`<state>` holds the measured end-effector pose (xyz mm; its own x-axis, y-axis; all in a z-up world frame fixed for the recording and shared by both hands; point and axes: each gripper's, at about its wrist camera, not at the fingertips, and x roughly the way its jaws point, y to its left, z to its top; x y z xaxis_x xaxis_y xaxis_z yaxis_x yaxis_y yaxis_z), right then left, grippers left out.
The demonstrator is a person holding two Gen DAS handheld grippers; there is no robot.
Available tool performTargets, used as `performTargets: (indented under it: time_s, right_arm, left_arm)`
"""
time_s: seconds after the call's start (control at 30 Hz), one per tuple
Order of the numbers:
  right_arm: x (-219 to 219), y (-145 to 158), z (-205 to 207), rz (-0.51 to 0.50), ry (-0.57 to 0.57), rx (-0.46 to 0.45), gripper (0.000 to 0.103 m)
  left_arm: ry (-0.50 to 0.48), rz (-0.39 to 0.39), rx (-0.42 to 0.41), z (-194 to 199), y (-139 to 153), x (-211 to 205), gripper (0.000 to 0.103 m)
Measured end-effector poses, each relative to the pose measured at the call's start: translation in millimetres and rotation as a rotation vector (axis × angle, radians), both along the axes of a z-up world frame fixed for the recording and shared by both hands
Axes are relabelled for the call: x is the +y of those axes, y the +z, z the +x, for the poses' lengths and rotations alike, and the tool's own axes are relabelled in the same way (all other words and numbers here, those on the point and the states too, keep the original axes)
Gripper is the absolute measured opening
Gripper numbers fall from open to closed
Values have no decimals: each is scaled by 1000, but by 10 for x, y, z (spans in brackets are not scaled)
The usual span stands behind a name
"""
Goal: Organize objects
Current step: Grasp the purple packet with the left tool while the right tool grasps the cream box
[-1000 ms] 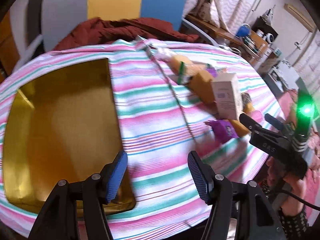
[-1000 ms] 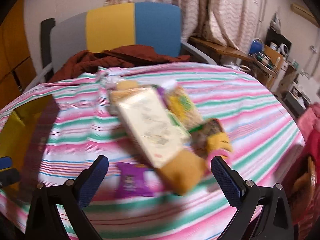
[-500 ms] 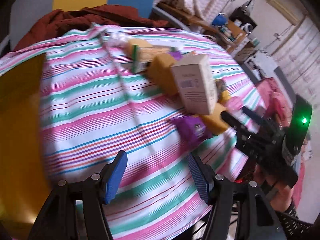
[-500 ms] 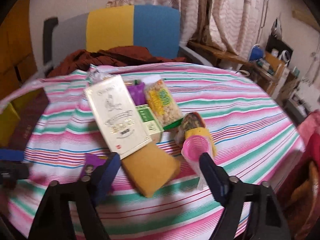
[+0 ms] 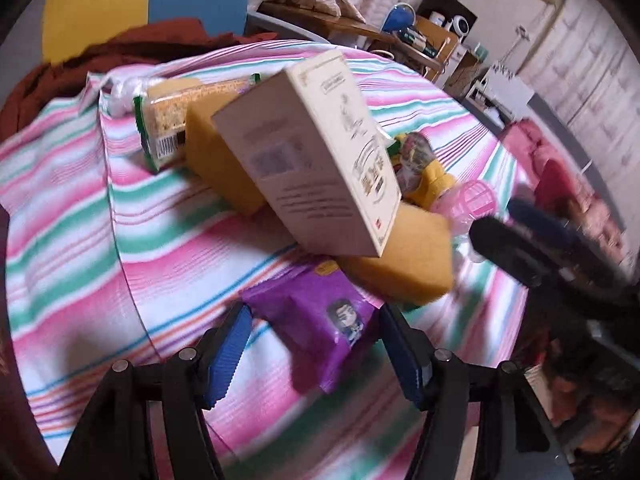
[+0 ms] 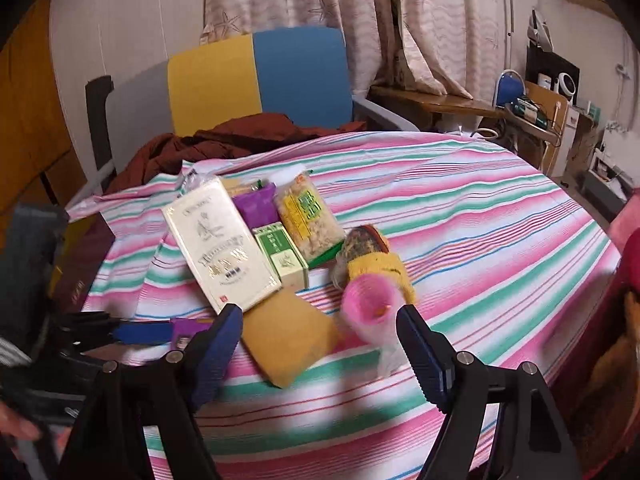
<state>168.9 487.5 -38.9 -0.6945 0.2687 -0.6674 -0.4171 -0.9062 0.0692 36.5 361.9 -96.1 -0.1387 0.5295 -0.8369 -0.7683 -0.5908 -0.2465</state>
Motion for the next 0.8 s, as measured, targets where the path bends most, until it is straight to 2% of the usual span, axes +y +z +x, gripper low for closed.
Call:
performTargets:
  time_s: [0.1,0.17,0.23,0.3,0.4,0.57,0.63,0.73,0.77,0.8]
  right_arm:
    - [-100,34,-132,41,53,4,80]
    - [-180,54,-243,70,92,9,82]
    - [-241,63,-376,80,126,9,85]
    - [-276,42,-520,88,140,4,92]
    - [-257,-7,-728,84,120,-10,95]
    - [-41,-119,-913,-65,47,-4,96]
    - [21,-168,-964,-89,14,-16,96]
    - [55,-181,-1029,-75,-10,-13,95]
    - [68,-183,-1053,-78,-20,-18,86]
    - [73,-185,-1073,-79,-30,-28,74]
  left_arm:
    - [-14,8,39,20,-23,-61,61]
    - [-19,7,59,23,-28,-147,50]
    - [-14,-6,86,16,-39,-239,30]
    - [-12,5,76,-22,-33,-326,28]
    - [9,18,55,-69,-27,-444,16]
    - [32,41,37,-65,-45,-563,10]
    - [37,46,44,-42,-45,-613,10]
    - [32,43,51,-11,-23,-640,10]
    - [26,41,52,-3,-19,-634,10]
    - [22,38,59,10,-6,-614,10]
